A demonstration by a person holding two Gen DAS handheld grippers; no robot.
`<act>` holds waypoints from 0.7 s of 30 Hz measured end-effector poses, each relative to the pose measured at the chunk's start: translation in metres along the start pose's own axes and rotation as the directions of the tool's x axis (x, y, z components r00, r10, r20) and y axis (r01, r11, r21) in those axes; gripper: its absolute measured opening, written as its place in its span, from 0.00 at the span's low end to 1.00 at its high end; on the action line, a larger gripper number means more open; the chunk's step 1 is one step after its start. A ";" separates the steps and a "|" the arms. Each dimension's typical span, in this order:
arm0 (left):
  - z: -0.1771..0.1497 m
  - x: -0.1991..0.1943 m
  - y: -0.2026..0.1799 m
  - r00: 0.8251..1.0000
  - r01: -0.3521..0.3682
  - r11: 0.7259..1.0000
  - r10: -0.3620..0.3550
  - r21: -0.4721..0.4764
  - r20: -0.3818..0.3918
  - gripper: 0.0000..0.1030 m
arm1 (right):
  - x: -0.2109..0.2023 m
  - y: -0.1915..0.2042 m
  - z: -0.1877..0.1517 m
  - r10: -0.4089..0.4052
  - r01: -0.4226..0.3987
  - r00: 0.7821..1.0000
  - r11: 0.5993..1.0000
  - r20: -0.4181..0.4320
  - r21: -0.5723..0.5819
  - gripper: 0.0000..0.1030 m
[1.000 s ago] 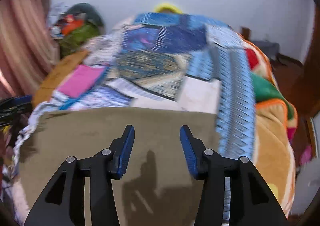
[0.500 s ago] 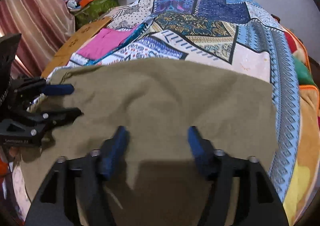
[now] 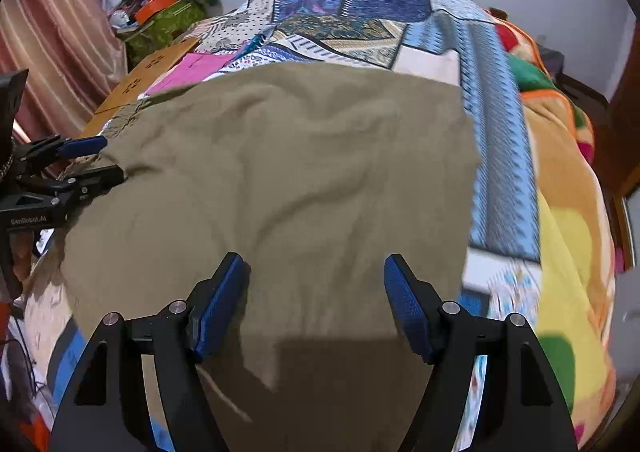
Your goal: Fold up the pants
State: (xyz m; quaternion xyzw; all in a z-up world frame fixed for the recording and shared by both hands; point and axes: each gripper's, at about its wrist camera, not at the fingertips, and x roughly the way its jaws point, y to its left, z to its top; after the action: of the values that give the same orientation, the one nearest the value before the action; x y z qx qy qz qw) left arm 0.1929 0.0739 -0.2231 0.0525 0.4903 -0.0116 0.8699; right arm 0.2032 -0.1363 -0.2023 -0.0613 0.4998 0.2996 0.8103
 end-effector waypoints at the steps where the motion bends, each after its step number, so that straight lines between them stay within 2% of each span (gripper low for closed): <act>1: -0.004 -0.002 0.000 1.000 -0.003 1.000 0.003 0.000 -0.002 0.81 | -0.003 0.000 -0.004 -0.002 0.002 1.000 1.000 0.004 0.007 0.67; 8: -0.030 -0.018 0.005 0.999 -0.025 0.999 0.025 -0.038 0.022 0.84 | -0.017 0.001 -0.037 -0.046 0.046 0.999 0.999 -0.001 0.018 0.67; 12: -0.044 -0.024 0.010 0.999 -0.034 0.998 0.036 -0.060 0.034 0.84 | -0.025 -0.007 -0.047 -0.045 0.044 0.999 0.997 0.012 0.057 0.67; 18: -0.060 -0.035 0.024 0.999 -0.019 0.991 0.024 -0.131 0.035 0.84 | -0.033 -0.007 -0.054 -0.060 0.055 0.997 0.992 0.041 0.114 0.67; 21: -0.065 -0.044 0.039 0.999 0.037 0.976 -0.031 -0.215 0.031 0.84 | -0.040 0.004 -0.052 -0.068 0.061 0.995 0.994 0.073 0.089 0.67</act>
State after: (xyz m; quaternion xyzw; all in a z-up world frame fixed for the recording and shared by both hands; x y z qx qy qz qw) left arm 0.1179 0.1183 -0.2158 -0.0508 0.4776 0.0260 0.8767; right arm 0.1484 -0.1710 -0.1933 -0.0308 0.4789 0.2535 0.8399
